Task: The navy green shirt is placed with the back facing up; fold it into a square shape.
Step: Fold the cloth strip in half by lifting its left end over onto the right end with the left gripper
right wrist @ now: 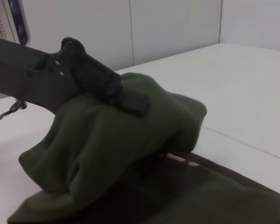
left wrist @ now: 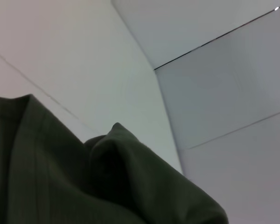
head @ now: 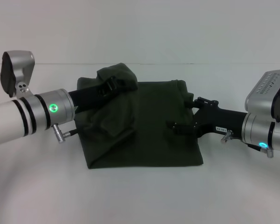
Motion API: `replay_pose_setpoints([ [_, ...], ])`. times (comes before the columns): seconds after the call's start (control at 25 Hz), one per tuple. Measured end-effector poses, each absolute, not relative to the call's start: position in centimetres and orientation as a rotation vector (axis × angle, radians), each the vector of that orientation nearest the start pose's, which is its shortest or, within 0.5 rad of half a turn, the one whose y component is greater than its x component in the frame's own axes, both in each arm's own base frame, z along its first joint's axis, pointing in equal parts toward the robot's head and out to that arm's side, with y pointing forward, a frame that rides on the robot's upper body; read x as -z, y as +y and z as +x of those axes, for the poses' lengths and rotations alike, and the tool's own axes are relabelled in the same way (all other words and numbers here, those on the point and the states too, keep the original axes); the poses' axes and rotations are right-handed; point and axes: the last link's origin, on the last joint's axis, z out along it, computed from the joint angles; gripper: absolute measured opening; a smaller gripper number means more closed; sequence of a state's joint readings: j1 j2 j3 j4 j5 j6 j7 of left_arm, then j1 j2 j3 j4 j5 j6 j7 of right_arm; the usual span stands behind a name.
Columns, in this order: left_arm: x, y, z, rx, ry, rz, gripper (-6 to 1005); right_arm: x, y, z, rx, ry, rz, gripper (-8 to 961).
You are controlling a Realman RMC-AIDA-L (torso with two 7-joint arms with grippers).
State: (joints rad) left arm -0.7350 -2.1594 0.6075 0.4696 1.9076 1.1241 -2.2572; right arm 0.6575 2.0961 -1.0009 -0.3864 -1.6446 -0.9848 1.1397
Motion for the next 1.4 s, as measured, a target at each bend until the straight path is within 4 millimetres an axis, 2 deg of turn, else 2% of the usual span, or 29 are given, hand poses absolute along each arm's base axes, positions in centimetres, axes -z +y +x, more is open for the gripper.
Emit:
replay_pose_setpoints([
  [0.4,6.7,39.7,-21.4,1.057,-1.842,-2.033,143,6.4,38.3,25.3,-0.490,0.552,-2.511,944],
  [0.64,7.7,39.5,-21.4,1.092,-1.824,-2.001,153,5.4,38.1,26.7,-0.501,0.608,-2.442,944],
  [0.84,7.9,39.5,-21.3,1.106,-1.832,-1.993,373,3.5,37.6,28.8,-0.522,0.675,-2.332,943],
  [1.08,8.4,39.3,-20.7,1.111,-1.849,-2.014,580,3.3,37.5,29.3,-0.530,0.697,-2.308,943],
  [1.28,8.9,39.3,-19.6,1.076,-1.816,-2.102,784,3.3,37.5,29.3,-0.530,0.703,-2.306,943],
  [1.4,9.1,39.3,-18.9,1.072,-1.799,-2.147,846,3.3,37.4,29.3,-0.531,0.705,-2.306,943],
])
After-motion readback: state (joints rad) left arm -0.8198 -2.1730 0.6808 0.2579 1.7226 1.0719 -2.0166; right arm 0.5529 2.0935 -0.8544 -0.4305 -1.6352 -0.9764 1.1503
